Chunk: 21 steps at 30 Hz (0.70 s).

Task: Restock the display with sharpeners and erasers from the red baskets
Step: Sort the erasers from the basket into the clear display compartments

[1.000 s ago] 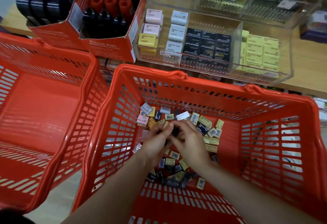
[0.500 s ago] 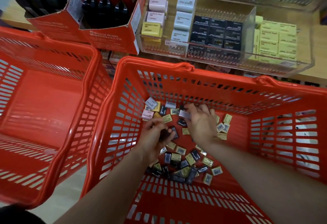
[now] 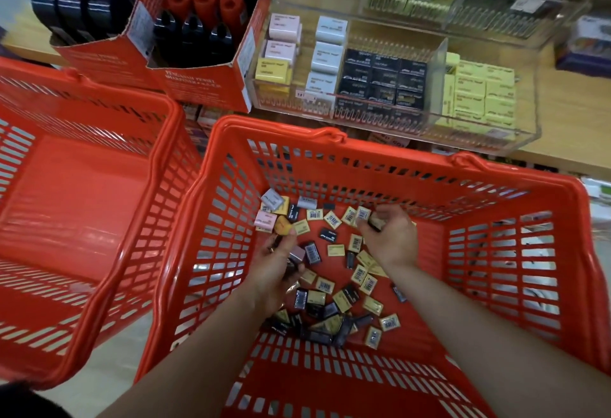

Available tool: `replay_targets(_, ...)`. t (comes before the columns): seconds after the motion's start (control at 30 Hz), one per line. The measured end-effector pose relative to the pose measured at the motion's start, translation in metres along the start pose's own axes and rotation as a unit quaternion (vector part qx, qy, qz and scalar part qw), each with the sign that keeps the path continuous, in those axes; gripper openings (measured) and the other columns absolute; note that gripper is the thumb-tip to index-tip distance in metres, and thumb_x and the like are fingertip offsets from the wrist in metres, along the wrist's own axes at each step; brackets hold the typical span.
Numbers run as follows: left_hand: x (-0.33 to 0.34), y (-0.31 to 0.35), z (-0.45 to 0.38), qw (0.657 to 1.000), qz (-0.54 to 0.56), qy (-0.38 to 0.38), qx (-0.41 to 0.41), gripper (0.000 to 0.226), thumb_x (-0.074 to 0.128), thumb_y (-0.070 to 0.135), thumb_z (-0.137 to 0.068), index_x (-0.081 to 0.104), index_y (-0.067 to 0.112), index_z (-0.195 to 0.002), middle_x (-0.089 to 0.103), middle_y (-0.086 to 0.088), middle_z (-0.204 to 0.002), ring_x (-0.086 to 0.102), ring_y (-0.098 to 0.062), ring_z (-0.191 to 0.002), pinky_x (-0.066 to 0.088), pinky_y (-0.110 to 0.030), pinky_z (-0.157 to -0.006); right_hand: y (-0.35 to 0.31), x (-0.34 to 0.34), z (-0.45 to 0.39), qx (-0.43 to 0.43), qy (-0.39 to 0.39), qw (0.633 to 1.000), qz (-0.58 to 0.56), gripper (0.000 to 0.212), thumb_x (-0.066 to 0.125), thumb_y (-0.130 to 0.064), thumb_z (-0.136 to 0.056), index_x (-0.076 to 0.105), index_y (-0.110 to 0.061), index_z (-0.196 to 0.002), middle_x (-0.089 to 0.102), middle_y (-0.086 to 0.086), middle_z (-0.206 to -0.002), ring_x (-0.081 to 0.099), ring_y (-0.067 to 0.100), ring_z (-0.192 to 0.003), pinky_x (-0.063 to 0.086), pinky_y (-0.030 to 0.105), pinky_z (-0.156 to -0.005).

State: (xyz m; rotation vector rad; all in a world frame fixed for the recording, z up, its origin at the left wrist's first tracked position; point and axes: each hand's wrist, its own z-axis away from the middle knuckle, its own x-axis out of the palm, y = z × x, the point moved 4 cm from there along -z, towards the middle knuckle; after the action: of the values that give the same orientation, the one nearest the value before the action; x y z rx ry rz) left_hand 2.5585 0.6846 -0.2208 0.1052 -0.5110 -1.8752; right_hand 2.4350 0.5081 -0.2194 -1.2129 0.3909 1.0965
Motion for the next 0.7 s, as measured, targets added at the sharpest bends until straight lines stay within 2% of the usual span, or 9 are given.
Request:
replay_targets(0.1, -0.001, -0.003, -0.001, 1.000, 0.010, -0.005, -0.026, 0.030, 0.070, 0.030, -0.089, 0.065, 0.015, -0.115, 0.074, -0.001, -0.084, 0.065, -0.016, -0.079, 0.056, -0.026, -0.057, -0.001, 0.013, -0.009, 0.078, 0.018, 0.995, 0.058, 0.044, 0.077, -0.053, -0.075, 0.062, -0.023, -0.104, 0.069, -0.004, -0.104, 0.062, 0.022, -0.106, 0.043, 0.039, -0.091)
replay_targets(0.17, 0.000, -0.007, 0.000, 0.999, 0.007, -0.004, -0.034, 0.029, 0.072, 0.029, -0.088, 0.066, 0.017, -0.113, 0.075, -0.003, -0.092, 0.068, -0.019, -0.086, 0.057, -0.029, -0.061, -0.003, 0.020, -0.006, 0.093, 0.046, 0.990, 0.095, 0.042, 0.075, -0.054, -0.074, 0.057, -0.026, -0.100, 0.068, -0.005, -0.101, 0.058, 0.022, -0.108, 0.034, 0.041, -0.091)
replay_targets(0.23, 0.006, -0.006, 0.003, 0.999, 0.002, -0.014, -0.040, 0.028, 0.074, 0.028, -0.086, 0.067, 0.015, -0.110, 0.074, -0.008, -0.098, 0.068, -0.021, -0.086, 0.059, -0.032, -0.066, -0.004, 0.027, 0.000, 0.091, 0.053, 0.988, 0.111, 0.039, 0.074, -0.049, -0.077, 0.055, -0.028, -0.104, 0.069, -0.006, -0.101, 0.055, 0.022, -0.111, 0.031, 0.041, -0.092)
replay_targets(0.33, 0.018, 0.007, 0.013, 0.998, -0.040, -0.037, -0.030, 0.034, 0.075, 0.028, -0.085, 0.067, 0.013, -0.114, 0.066, -0.009, -0.118, 0.066, -0.024, -0.096, 0.060, -0.034, -0.076, -0.009, 0.023, 0.008, 0.075, 0.025, 0.997, 0.011, 0.027, 0.072, -0.036, -0.083, 0.062, -0.025, -0.106, 0.071, -0.005, -0.102, 0.062, 0.020, -0.105, 0.038, 0.037, -0.097)
replay_targets(0.4, 0.026, 0.023, 0.030, 0.995, -0.090, -0.051, -0.002, 0.040, 0.075, 0.027, -0.086, 0.063, 0.013, -0.121, 0.064, -0.006, -0.117, 0.063, -0.019, -0.091, 0.059, -0.029, -0.071, -0.018, 0.012, 0.022, 0.066, -0.043, 0.990, -0.118, 0.022, 0.067, -0.026, -0.090, 0.067, -0.017, -0.111, 0.072, -0.001, -0.104, 0.066, 0.019, -0.099, 0.046, 0.028, -0.089)
replay_targets(0.47, 0.036, 0.043, 0.053, 0.986, -0.148, -0.069, 0.031, 0.035, 0.072, 0.027, -0.089, 0.063, 0.014, -0.121, 0.064, -0.004, -0.104, 0.057, -0.015, -0.073, 0.053, -0.023, -0.057, -0.030, -0.008, 0.044, 0.121, -0.106, 0.948, -0.276, 0.024, 0.058, -0.020, -0.098, 0.065, -0.009, -0.117, 0.073, 0.005, -0.103, 0.066, 0.015, -0.087, 0.050, 0.026, -0.076)
replay_targets(0.57, 0.047, 0.073, 0.104, 0.969, -0.218, -0.092, 0.072, 0.016, 0.067, 0.028, -0.093, 0.068, 0.017, -0.105, 0.060, -0.002, -0.086, 0.053, -0.015, -0.068, 0.048, -0.020, -0.051, -0.056, -0.049, 0.085, 0.193, -0.198, 0.827, -0.489, 0.025, 0.052, -0.017, -0.101, 0.063, 0.001, -0.115, 0.071, 0.012, -0.102, 0.066, 0.014, -0.080, 0.052, 0.022, -0.067)
replay_targets(0.63, 0.054, 0.091, 0.143, 0.954, -0.263, -0.108, 0.101, 0.026, 0.066, 0.032, -0.093, 0.067, 0.014, -0.111, 0.059, -0.002, -0.091, 0.053, -0.017, -0.075, 0.048, -0.020, -0.051, -0.076, -0.085, 0.105, 0.170, -0.233, 0.807, -0.516, 0.025, 0.055, -0.020, -0.099, 0.066, -0.001, -0.110, 0.072, 0.010, -0.101, 0.066, 0.015, -0.084, 0.053, 0.023, -0.070)
replay_targets(0.7, 0.064, 0.108, 0.183, 0.940, -0.292, -0.127, 0.121, 0.037, 0.065, 0.039, -0.092, 0.066, 0.012, -0.117, 0.059, 0.000, -0.101, 0.049, -0.017, -0.078, 0.047, -0.020, -0.053, -0.099, -0.125, 0.120, 0.133, -0.257, 0.815, -0.503, 0.022, 0.057, -0.021, -0.098, 0.068, -0.003, -0.105, 0.072, 0.008, -0.095, 0.065, 0.015, -0.081, 0.055, 0.022, -0.070)
